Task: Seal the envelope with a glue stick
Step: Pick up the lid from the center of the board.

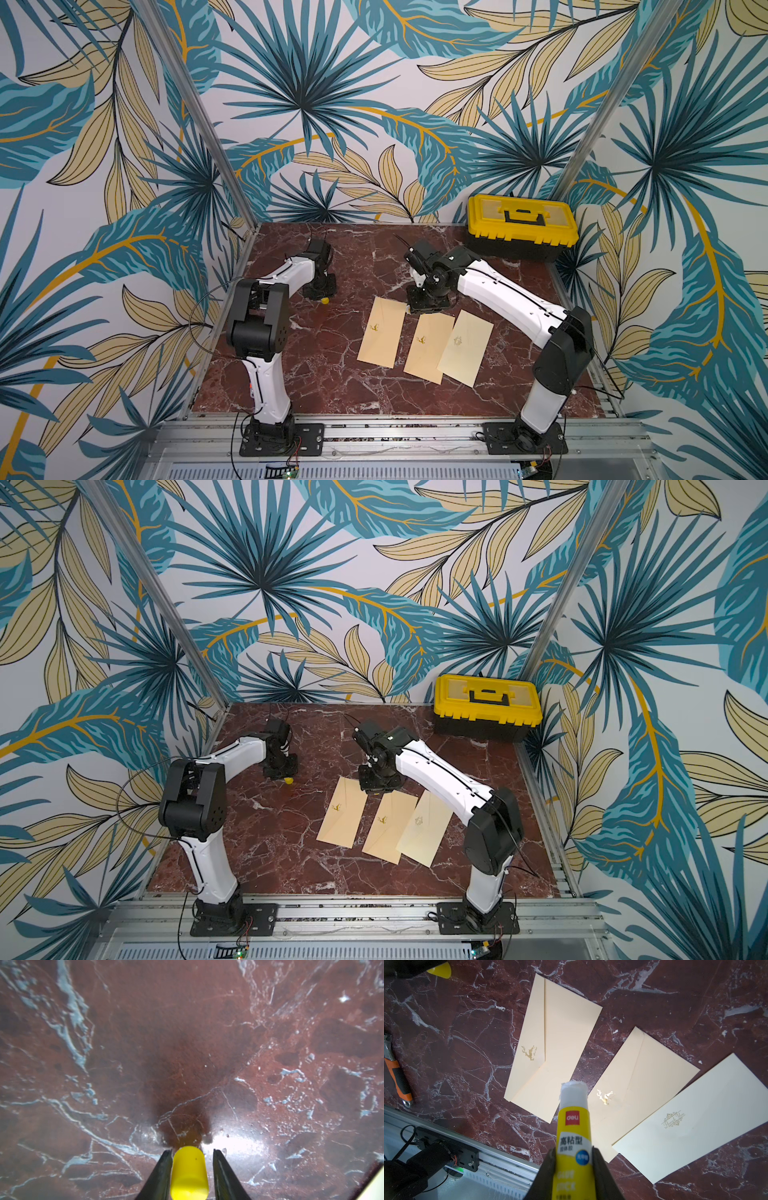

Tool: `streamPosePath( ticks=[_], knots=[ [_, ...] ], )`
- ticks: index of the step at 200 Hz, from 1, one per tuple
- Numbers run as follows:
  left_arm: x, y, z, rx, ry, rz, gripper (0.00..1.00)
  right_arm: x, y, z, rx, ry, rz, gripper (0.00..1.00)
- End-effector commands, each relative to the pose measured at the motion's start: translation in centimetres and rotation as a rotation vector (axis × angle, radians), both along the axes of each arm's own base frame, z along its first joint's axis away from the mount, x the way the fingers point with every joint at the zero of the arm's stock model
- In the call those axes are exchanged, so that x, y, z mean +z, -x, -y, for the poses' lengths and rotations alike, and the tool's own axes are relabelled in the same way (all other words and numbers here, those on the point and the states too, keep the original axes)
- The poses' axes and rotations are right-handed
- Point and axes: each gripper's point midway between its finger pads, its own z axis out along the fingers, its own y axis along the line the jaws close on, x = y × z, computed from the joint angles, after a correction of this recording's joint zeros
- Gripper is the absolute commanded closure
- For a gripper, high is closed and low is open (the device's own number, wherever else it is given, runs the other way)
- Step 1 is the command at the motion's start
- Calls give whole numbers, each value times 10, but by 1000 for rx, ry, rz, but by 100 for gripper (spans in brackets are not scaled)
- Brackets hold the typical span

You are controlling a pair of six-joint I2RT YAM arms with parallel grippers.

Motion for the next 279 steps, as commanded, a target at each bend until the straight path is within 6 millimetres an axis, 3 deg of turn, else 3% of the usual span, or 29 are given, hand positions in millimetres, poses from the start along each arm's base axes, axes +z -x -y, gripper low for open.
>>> streamPosePath(
  ticks=[1, 103, 180, 197, 215, 239, 279],
  knots=[
    [3, 3, -2, 5, -20, 4, 62, 7, 3, 6, 2, 6, 3, 100],
    [9, 6, -1, -2, -12, 4, 64, 7, 4, 7, -2, 9, 4, 100],
    [29, 2, 8, -23, 39, 50, 77, 13, 2, 10, -11, 12, 30, 100],
    [48, -2, 25, -55, 129, 111, 77, 20, -4, 13, -18, 18, 77, 100],
    [82, -8, 53, -121, 282, 217, 77, 35, -14, 15, -18, 1, 178, 100],
    [143, -9, 86, -227, 482, 367, 77, 65, -25, 11, -11, -79, 322, 100],
    [241, 8, 121, -420, 716, 590, 78, 125, -29, 2, 19, -264, 538, 100]
  ],
)
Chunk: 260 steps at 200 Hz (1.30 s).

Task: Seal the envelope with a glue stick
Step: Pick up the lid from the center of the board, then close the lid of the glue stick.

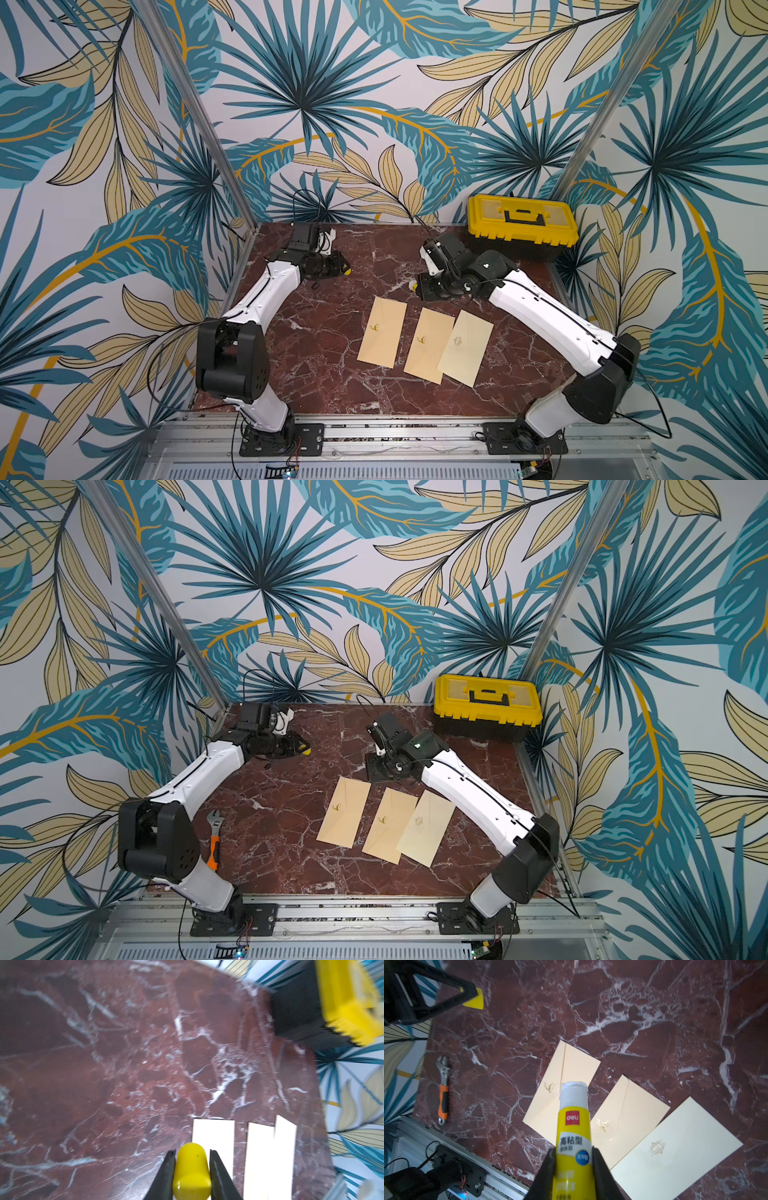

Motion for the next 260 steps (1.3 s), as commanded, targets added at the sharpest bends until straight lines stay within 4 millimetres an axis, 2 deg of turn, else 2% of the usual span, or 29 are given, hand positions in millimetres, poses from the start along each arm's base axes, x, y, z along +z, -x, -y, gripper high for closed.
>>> streamPosePath(
  ticks=[1, 24, 54, 85, 114, 141, 195, 233, 260],
  knots=[
    [68, 13, 34, -175, 199, 178, 79, 38, -11, -8, 32, -107, 175, 100],
    [128, 29, 50, -282, 349, 337, 82, 73, -3, -15, 98, -236, 313, 100],
    [197, 67, 61, -426, 505, 543, 83, 115, 11, -13, 139, -384, 481, 100],
    [246, 101, 64, -540, 619, 654, 86, 152, 28, -15, 223, -502, 640, 100],
    [280, 128, 62, -627, 703, 740, 86, 177, 43, -19, 309, -558, 733, 100],
    [299, 148, 61, -701, 754, 787, 86, 204, 61, -20, 401, -601, 835, 100],
    [310, 166, 63, -771, 790, 809, 87, 243, 81, -36, 555, -700, 903, 100],
    [314, 174, 65, -804, 799, 810, 87, 258, 86, -44, 608, -731, 928, 100],
    [315, 176, 67, -812, 805, 808, 87, 260, 83, -51, 628, -732, 922, 100]
  ],
)
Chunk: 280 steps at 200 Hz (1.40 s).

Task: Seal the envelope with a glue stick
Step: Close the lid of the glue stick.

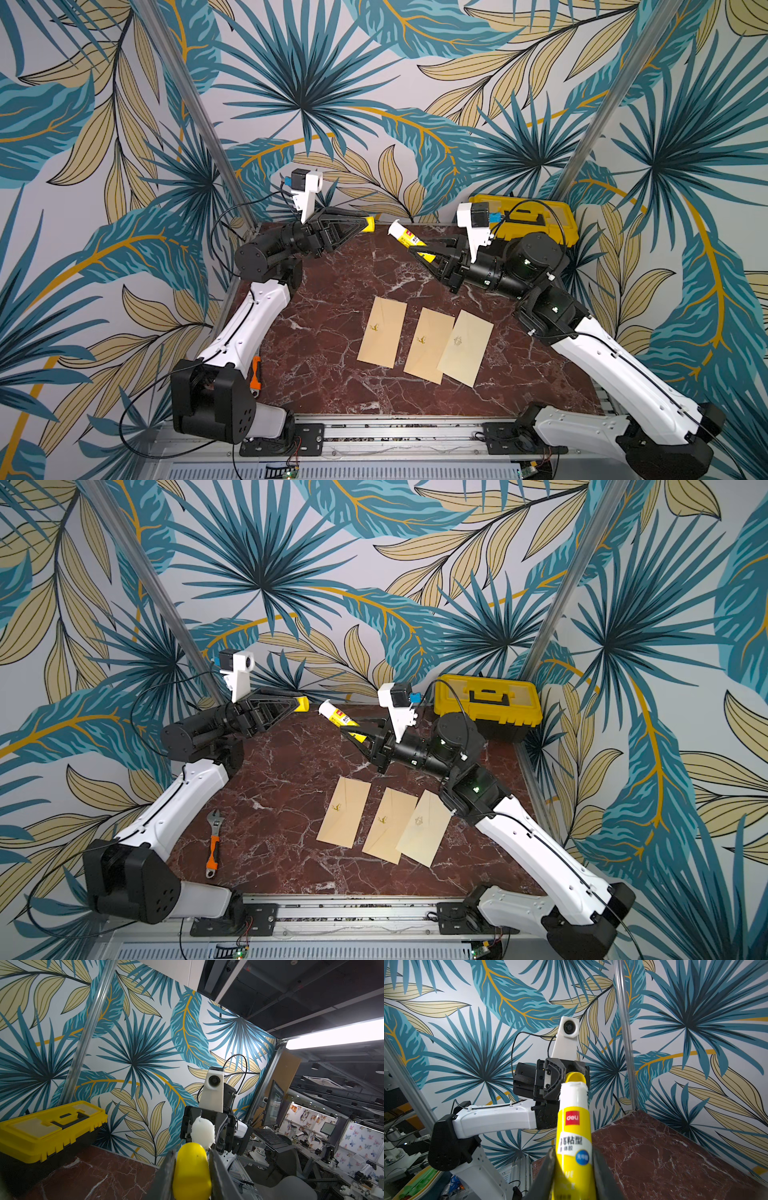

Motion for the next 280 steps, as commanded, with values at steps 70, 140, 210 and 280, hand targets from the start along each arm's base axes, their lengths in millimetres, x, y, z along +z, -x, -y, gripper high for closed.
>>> streamPosePath(
  ticks=[70, 140, 210, 280],
  knots=[
    [13, 18, 2, -36, 10, 61, 87, 17, -3, -18, 59, -1, 46, 100],
    [14, 16, 2, -37, 27, 56, 87, 5, -5, -26, 90, 28, 13, 100],
    [16, 18, 1, -48, 26, 59, 87, -5, -5, -28, 101, 62, -9, 100],
    [12, 24, 8, -85, -14, 62, 87, -25, 3, -28, 133, 220, -50, 100]
  ],
)
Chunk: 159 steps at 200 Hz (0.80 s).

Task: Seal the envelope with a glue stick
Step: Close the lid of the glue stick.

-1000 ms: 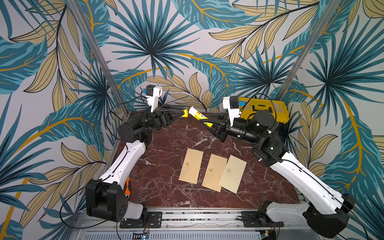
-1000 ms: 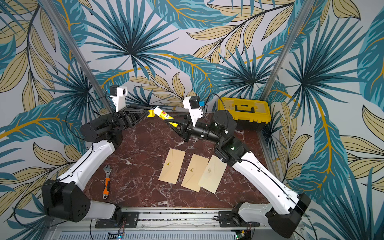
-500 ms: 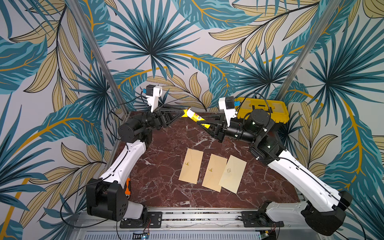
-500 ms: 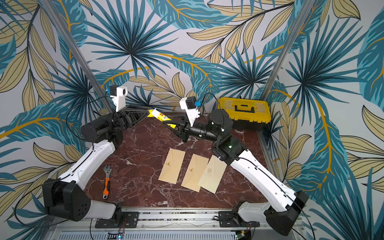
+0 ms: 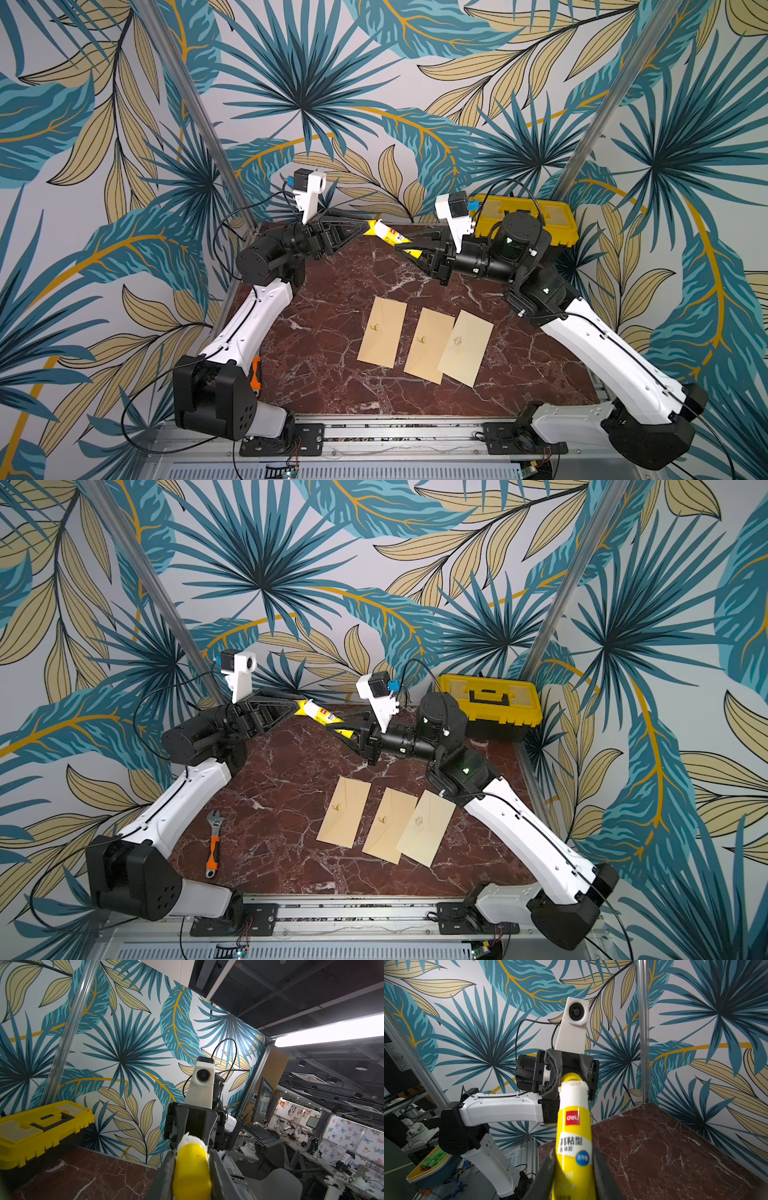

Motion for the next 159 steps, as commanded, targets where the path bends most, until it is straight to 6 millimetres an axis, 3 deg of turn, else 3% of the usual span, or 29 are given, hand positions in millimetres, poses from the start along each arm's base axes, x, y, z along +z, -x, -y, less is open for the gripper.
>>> streamPosePath(
  ticks=[1, 159],
  knots=[
    [7, 13, 4, -29, -9, 56, 87, -23, 7, -5, 49, 109, -36, 100],
    [0, 25, 17, -97, -56, 62, 86, -28, 24, 10, 79, 320, -52, 100]
  ],
)
